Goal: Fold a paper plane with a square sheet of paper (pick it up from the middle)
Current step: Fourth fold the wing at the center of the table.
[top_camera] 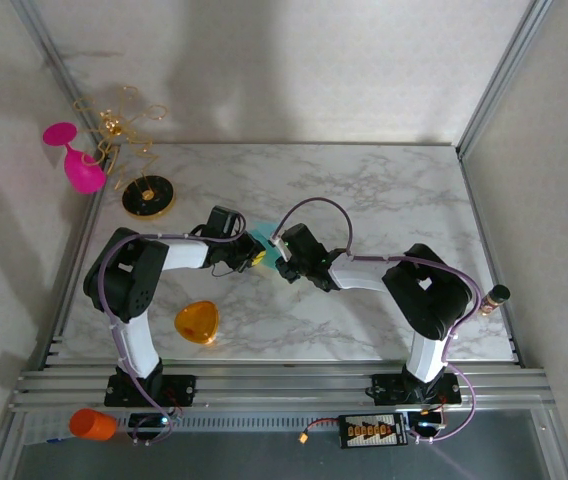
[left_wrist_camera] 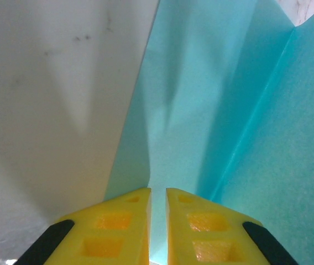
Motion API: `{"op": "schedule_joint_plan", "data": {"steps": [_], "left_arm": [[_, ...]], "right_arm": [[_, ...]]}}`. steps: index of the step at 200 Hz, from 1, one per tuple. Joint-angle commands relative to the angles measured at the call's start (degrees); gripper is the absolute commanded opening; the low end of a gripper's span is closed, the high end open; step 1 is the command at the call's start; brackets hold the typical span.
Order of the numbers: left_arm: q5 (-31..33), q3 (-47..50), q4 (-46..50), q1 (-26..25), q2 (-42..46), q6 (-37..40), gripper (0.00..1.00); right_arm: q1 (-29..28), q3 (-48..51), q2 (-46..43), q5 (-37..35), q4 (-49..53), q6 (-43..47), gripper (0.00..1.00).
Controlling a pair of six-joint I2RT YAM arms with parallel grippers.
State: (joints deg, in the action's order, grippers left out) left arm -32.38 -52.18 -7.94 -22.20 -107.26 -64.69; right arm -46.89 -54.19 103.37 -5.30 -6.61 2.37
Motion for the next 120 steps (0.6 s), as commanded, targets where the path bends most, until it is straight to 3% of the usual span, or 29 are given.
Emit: {"op": "schedule_joint_plan", "data": {"steps": [1,120], "left_arm": [[1.71,-0.53,1.52,-0.30,-1.72,1.09,0.15],[1.44,-0.89,1.79,-0.30,-1.86,1.24,0.15]], "right_arm": [[0.24,0.93,0.25,-0.29,0.31,0.50,0.19],[0.27,1.64,0.41,-0.63,1.25,0.11,0.26]]}}
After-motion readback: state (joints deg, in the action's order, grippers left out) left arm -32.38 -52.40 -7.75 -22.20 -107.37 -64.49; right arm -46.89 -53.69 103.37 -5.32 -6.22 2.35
